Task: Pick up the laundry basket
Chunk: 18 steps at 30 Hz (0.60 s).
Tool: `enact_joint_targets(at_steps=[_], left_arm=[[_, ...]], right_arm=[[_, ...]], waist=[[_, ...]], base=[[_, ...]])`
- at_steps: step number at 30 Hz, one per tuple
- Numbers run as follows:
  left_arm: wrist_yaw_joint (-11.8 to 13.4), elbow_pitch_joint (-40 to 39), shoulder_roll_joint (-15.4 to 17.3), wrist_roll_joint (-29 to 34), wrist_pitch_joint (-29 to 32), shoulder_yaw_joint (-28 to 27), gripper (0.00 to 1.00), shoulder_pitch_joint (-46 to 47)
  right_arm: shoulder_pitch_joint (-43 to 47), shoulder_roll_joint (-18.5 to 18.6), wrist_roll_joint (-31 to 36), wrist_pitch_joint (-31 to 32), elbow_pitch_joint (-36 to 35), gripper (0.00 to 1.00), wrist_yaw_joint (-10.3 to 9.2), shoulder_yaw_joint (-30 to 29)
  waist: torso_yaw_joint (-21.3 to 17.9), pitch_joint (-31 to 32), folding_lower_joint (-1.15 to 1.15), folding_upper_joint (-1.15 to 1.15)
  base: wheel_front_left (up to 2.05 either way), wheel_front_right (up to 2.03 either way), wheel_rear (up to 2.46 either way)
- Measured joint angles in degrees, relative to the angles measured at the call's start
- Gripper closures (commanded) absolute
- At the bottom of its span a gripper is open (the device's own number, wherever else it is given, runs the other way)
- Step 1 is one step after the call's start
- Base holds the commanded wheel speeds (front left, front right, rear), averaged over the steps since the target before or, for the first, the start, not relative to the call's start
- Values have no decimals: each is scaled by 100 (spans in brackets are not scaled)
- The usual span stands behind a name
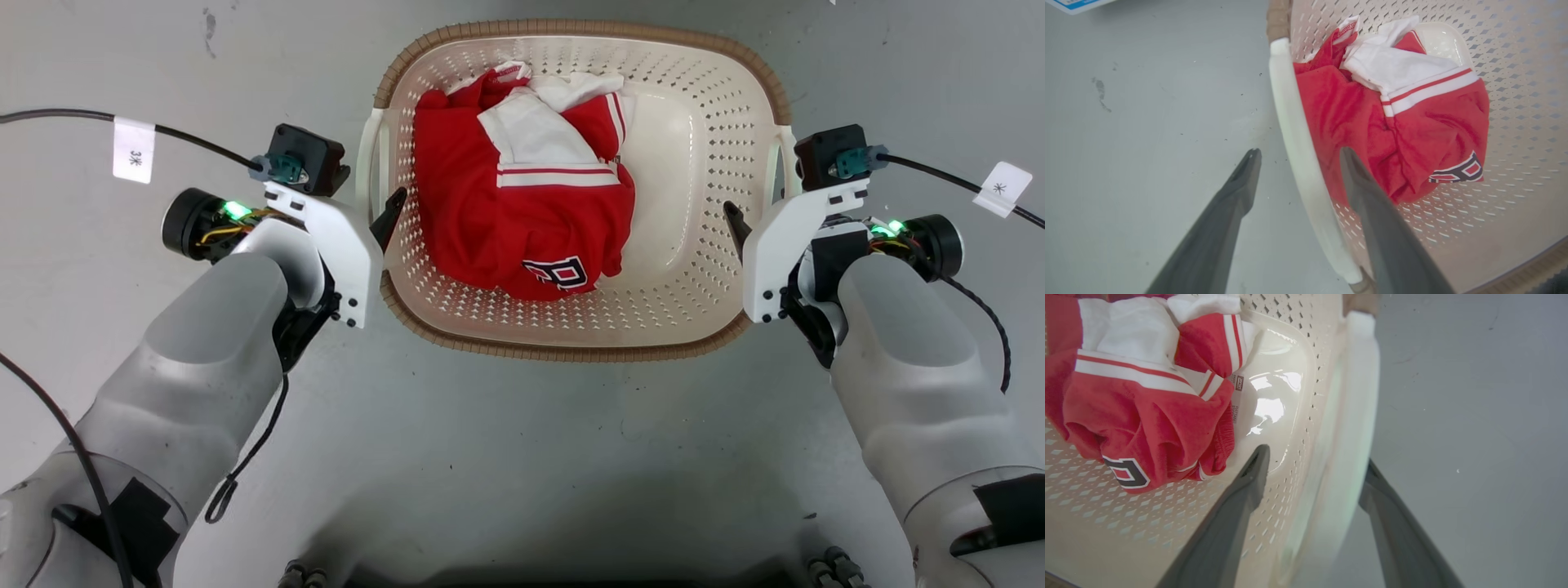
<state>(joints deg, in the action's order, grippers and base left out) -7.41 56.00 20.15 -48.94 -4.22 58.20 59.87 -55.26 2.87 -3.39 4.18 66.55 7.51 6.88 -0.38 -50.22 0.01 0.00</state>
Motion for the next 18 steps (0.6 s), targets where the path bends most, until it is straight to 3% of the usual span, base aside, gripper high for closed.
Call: enact_joint_targets(at_steps=[9, 10, 11, 12, 14, 18], left_arm=[[0, 78, 16, -363, -76, 475, 0, 154], [0, 78, 14, -404, -75, 519, 4, 154], [-1, 74, 11, -470, -96, 548, 51, 157], [0, 41, 9, -556, -99, 590, 100, 163], [0, -3, 7, -646, -102, 691, 100, 185], [0, -16, 3, -856, -153, 833, 100, 219]], right_arm=[[-28, 1, 23, -149, 210, 0, 0, -118], [-30, 1, 8, -163, 229, 0, 0, -119], [-41, 1, -18, -171, 249, 0, 0, -115], [-57, 1, -46, -171, 269, 44, 0, -99], [-102, 0, -102, -208, 298, 100, 0, -78], [-146, -7, -158, -226, 374, 100, -12, -34]], waist=[[32, -51, 0, 0], [37, -57, 0, 0], [44, -64, 0, 0], [54, -71, 0, 0], [71, -86, 0, 0], [97, -101, 0, 0]], base=[[0, 0, 0], [0, 0, 0], [0, 0, 0], [0, 0, 0], [0, 0, 0], [0, 0, 0]])
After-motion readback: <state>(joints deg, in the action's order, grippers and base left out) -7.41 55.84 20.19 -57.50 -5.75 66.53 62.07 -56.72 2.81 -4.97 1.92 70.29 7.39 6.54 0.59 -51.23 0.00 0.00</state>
